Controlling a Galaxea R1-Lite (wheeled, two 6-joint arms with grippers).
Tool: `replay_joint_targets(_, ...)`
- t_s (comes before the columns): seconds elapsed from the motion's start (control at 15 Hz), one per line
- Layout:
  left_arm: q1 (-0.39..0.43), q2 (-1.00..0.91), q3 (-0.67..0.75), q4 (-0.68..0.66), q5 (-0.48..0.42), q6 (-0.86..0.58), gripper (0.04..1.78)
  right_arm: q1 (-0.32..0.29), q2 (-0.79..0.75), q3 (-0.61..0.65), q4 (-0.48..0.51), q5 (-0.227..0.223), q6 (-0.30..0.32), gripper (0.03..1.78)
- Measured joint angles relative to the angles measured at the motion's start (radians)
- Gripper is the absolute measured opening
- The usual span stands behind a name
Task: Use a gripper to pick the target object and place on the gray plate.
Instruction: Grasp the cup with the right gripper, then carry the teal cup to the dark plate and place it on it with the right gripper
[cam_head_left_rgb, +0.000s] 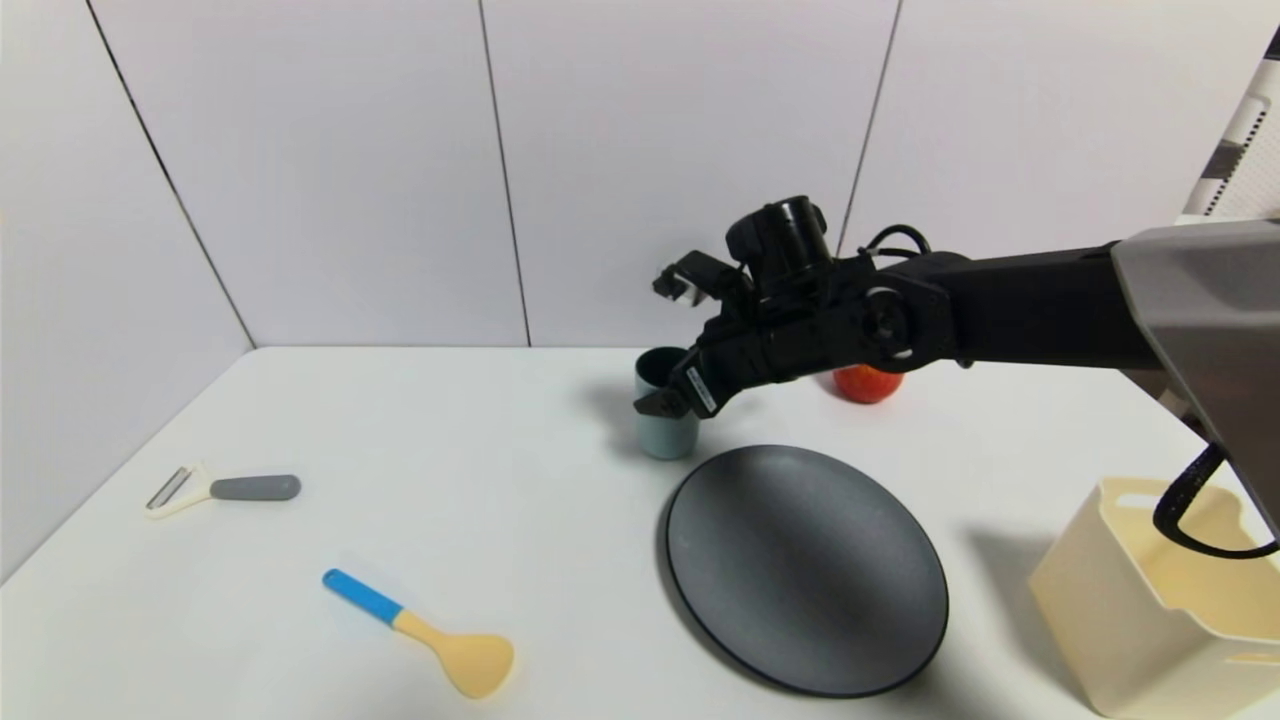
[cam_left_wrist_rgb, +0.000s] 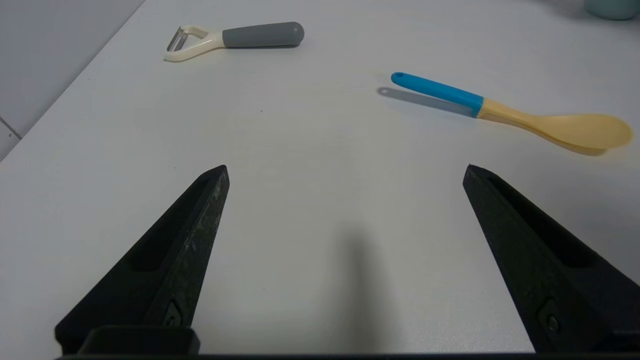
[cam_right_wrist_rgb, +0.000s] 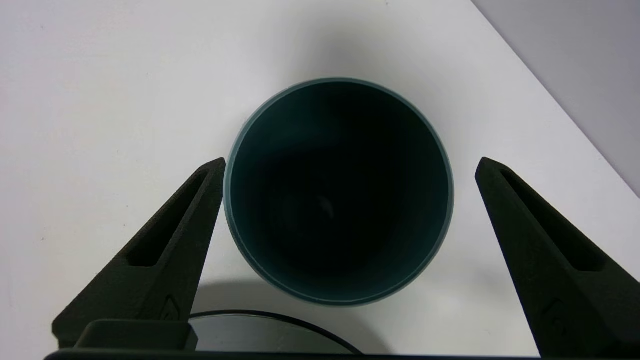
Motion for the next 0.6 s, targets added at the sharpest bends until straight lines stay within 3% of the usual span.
replay_joint_targets(0.07, 0.0, 0.0, 0.0, 0.0, 0.0, 0.0, 1.69, 0.0, 0.003, -0.001, -0.006, 0.0, 0.0, 1.71)
replay_joint_targets(0.2, 0.0, 0.0, 0.0, 0.0, 0.0, 0.0, 1.69, 0.0, 0.008, -0.001, -0.011, 0.0, 0.0, 1.35)
replay_joint_targets(0.33, 0.0, 0.0, 0.0, 0.0, 0.0, 0.0, 1.69, 0.001, 0.011, -0.001, -0.013, 0.0, -0.001, 1.14)
replay_joint_targets(0.6, 0.0, 0.0, 0.0, 0.0, 0.0, 0.0, 1.69, 0.003, 0.009, 0.0, -0.012, 0.0, 0.0, 1.1)
